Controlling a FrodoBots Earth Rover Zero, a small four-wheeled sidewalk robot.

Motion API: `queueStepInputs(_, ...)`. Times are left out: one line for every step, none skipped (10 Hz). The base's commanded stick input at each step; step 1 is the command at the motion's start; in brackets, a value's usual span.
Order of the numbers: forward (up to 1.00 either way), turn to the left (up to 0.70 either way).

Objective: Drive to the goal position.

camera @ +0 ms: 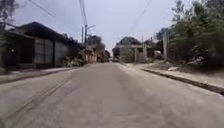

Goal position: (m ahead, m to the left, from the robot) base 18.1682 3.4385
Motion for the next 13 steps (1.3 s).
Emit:
queueStepInputs(1.0, 0.01)
queueStepInputs(1.0, -0.03)
queueStepInputs(1.0, -0.39)
queueStepInputs(1.0, -0.36)
queueStepInputs(1.0, -0.16)
queueStepInputs(1.0, 0.01)
queueStepInputs(1.0, 0.01)
queueStepInputs(1.0, 0.01)
queueStepInputs(1.0, 0.01)
queueStepInputs(1.0, 0.01)
queueStepInputs(1.0, 0.01)
queueStepInputs(1.0, 0.01)
queueStepInputs(1.0, 0.01)
